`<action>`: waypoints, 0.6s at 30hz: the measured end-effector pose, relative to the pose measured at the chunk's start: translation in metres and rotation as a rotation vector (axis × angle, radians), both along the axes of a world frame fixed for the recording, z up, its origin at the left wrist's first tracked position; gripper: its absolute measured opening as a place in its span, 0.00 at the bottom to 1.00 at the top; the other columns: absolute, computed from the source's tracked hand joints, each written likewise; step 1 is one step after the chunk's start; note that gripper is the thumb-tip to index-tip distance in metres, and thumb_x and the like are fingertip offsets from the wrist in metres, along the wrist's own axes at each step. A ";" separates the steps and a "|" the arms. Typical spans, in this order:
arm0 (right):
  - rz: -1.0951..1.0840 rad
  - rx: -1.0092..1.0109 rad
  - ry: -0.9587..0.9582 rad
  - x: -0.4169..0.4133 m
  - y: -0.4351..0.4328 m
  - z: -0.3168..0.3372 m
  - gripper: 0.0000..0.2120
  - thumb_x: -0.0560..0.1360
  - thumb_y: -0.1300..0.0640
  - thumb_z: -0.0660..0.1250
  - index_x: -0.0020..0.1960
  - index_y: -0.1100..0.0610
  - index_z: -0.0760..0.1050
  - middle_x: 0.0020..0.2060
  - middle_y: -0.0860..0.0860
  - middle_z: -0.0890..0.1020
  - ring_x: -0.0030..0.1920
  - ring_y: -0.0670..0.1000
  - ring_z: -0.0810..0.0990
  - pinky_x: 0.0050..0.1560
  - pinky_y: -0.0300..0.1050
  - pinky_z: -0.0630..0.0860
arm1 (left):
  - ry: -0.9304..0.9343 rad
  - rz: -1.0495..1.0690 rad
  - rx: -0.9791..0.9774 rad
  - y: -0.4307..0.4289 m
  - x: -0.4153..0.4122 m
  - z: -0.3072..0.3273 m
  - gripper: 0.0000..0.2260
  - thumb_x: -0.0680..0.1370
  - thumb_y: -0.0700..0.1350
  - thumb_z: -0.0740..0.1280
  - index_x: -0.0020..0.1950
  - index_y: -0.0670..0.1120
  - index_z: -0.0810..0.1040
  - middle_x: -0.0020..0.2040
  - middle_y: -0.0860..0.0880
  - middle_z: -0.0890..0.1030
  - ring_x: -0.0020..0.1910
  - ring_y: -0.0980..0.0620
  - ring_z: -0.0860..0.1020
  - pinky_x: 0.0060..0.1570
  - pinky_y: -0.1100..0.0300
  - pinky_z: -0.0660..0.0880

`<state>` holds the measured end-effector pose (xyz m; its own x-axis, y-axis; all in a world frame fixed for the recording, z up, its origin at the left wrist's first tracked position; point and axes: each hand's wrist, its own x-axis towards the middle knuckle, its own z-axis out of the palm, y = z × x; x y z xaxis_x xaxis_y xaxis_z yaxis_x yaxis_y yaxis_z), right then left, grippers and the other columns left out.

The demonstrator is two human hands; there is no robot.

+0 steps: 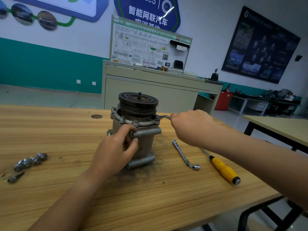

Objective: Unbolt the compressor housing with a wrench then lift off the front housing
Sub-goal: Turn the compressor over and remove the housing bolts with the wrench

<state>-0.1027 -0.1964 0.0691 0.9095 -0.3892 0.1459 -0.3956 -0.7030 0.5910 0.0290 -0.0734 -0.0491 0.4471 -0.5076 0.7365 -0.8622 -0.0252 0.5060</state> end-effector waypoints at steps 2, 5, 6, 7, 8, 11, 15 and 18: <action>0.004 -0.069 0.068 0.001 0.008 0.004 0.12 0.78 0.66 0.56 0.60 0.63 0.67 0.29 0.51 0.61 0.26 0.49 0.60 0.24 0.41 0.58 | 0.004 -0.001 0.009 0.001 0.000 0.000 0.13 0.74 0.42 0.68 0.49 0.57 0.69 0.31 0.57 0.75 0.28 0.59 0.74 0.28 0.56 0.72; 0.033 -0.162 0.157 0.001 0.018 0.007 0.04 0.78 0.66 0.56 0.50 0.64 0.68 0.28 0.51 0.60 0.25 0.49 0.59 0.23 0.40 0.56 | 0.012 -0.001 0.023 0.000 0.000 0.000 0.11 0.74 0.42 0.68 0.50 0.56 0.70 0.31 0.56 0.75 0.28 0.59 0.74 0.28 0.55 0.72; 0.037 -0.184 0.159 0.001 0.018 0.008 0.05 0.79 0.65 0.55 0.45 0.62 0.67 0.28 0.50 0.61 0.25 0.48 0.60 0.23 0.40 0.56 | 0.010 0.001 0.023 0.000 0.001 0.001 0.11 0.74 0.42 0.68 0.51 0.55 0.71 0.31 0.57 0.75 0.28 0.59 0.74 0.28 0.55 0.72; 0.038 -0.181 0.152 0.002 0.015 0.009 0.05 0.79 0.64 0.54 0.44 0.60 0.65 0.28 0.50 0.62 0.25 0.48 0.61 0.23 0.40 0.56 | 0.006 0.003 0.022 0.000 0.001 0.001 0.11 0.74 0.42 0.68 0.51 0.54 0.71 0.30 0.57 0.75 0.28 0.59 0.74 0.28 0.55 0.71; 0.042 -0.159 0.143 0.003 0.009 0.011 0.04 0.79 0.62 0.54 0.46 0.59 0.66 0.28 0.49 0.63 0.25 0.48 0.62 0.23 0.40 0.57 | 0.002 0.005 0.022 0.000 0.001 0.001 0.11 0.74 0.42 0.68 0.51 0.54 0.71 0.30 0.57 0.74 0.27 0.59 0.74 0.27 0.55 0.71; 0.063 -0.052 0.122 0.003 -0.006 0.015 0.09 0.78 0.56 0.54 0.54 0.59 0.68 0.29 0.49 0.66 0.27 0.47 0.65 0.25 0.41 0.61 | -0.003 0.004 0.021 0.000 0.000 0.001 0.13 0.74 0.42 0.68 0.50 0.57 0.69 0.30 0.56 0.75 0.27 0.58 0.74 0.28 0.52 0.73; 0.133 -0.038 0.134 0.004 -0.014 0.014 0.11 0.76 0.52 0.56 0.52 0.58 0.69 0.29 0.48 0.66 0.27 0.46 0.65 0.25 0.40 0.60 | 0.001 0.008 0.020 -0.001 0.001 0.000 0.14 0.74 0.42 0.68 0.50 0.58 0.68 0.30 0.54 0.75 0.27 0.57 0.74 0.28 0.51 0.73; 0.095 -0.051 0.138 0.005 -0.020 0.011 0.10 0.79 0.55 0.53 0.53 0.59 0.69 0.29 0.49 0.66 0.27 0.47 0.65 0.25 0.40 0.60 | 0.003 0.002 0.021 0.000 0.001 -0.001 0.14 0.74 0.42 0.68 0.50 0.58 0.68 0.29 0.55 0.75 0.27 0.56 0.74 0.27 0.51 0.73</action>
<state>-0.0972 -0.2160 0.0802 0.9548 -0.2954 0.0345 -0.2411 -0.7009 0.6712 0.0303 -0.0737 -0.0499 0.4501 -0.5222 0.7244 -0.8607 -0.0376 0.5076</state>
